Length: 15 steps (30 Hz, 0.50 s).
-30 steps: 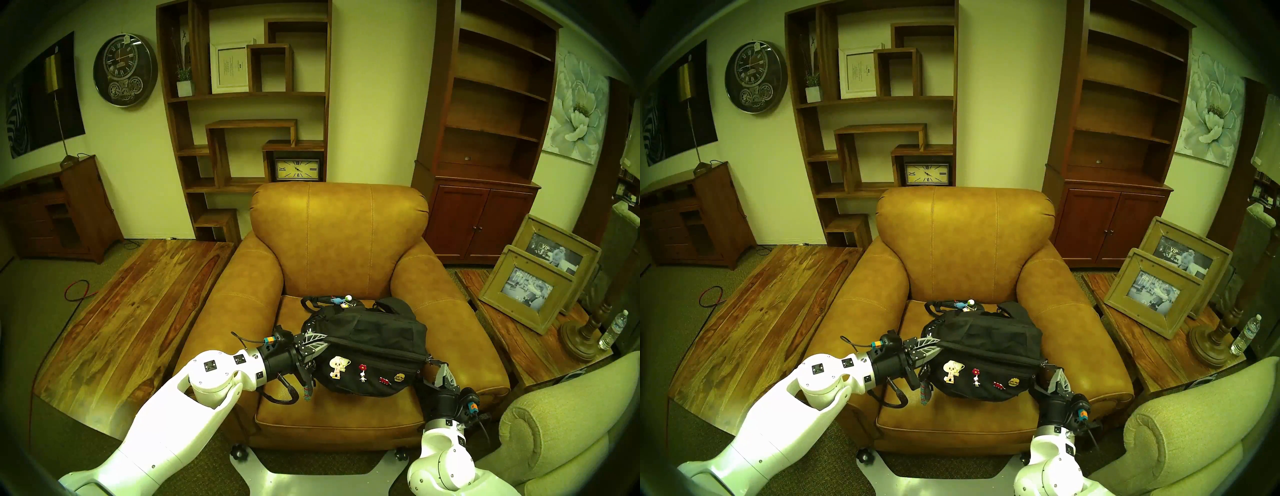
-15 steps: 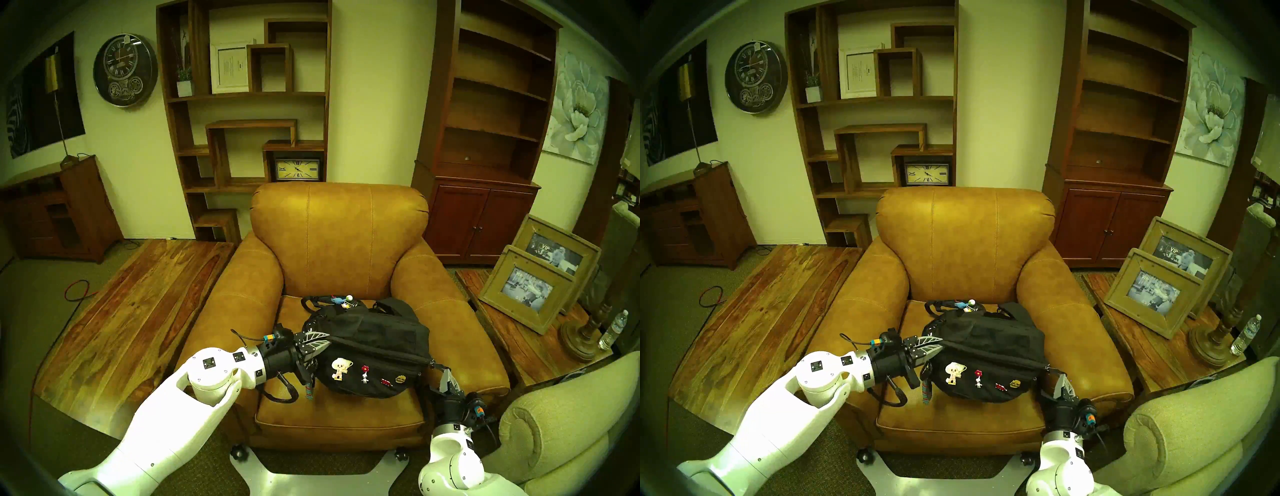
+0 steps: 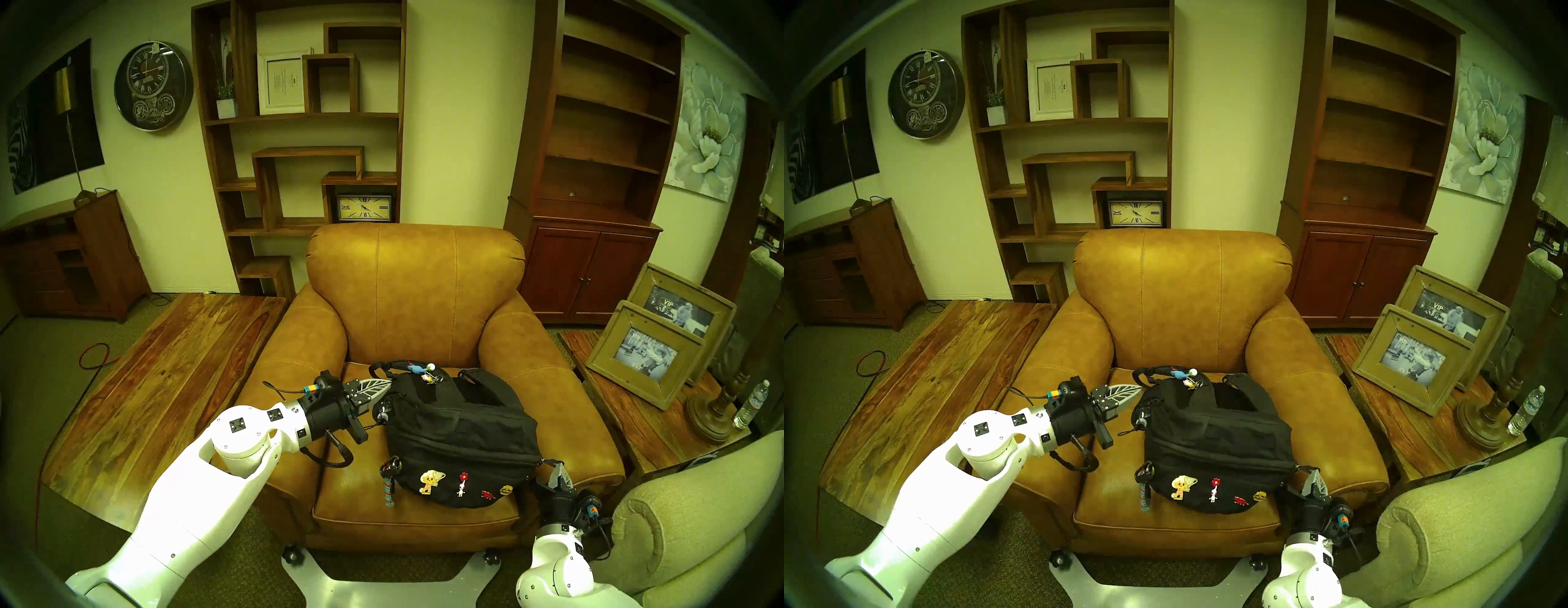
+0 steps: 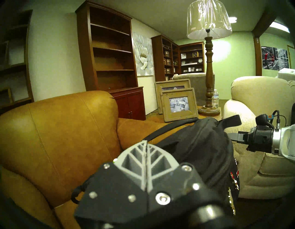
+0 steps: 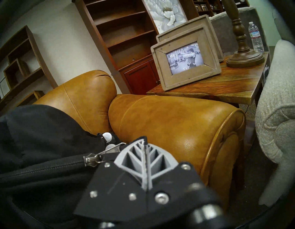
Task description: Close a bag with a zipper
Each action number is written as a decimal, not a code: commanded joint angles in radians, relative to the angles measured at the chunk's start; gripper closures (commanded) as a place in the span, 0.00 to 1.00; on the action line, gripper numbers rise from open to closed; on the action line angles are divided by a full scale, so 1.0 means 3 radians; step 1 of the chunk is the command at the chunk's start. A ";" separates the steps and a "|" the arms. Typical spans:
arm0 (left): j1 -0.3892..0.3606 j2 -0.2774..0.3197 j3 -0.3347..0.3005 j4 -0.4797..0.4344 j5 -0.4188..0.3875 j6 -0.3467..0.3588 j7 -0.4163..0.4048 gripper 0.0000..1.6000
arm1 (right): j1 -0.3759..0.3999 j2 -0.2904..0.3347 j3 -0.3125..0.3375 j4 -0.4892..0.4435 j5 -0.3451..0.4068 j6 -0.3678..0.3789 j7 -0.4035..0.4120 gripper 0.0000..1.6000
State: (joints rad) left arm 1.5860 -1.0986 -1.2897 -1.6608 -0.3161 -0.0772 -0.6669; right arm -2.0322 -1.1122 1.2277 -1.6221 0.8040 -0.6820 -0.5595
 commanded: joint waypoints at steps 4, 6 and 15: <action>0.0056 0.0028 -0.0050 -0.0165 -0.0067 0.0001 -0.0007 1.00 | -0.0159 0.0060 -0.0022 -0.0303 -0.0269 -0.0055 -0.0039 0.00; 0.0099 0.0032 -0.0073 -0.0204 -0.0109 -0.0005 -0.0004 1.00 | -0.0275 0.0104 -0.0025 -0.0434 -0.0479 -0.0035 -0.0129 0.00; 0.0372 0.0115 -0.0215 -0.0385 -0.0260 -0.0066 -0.0006 0.95 | -0.0660 0.0219 -0.0141 -0.0812 -0.1051 -0.0086 -0.0241 0.00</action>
State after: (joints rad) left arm 1.6464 -1.0750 -1.3231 -1.7229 -0.3538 -0.0812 -0.6639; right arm -2.1409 -1.0788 1.2040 -1.7782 0.5906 -0.6975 -0.6146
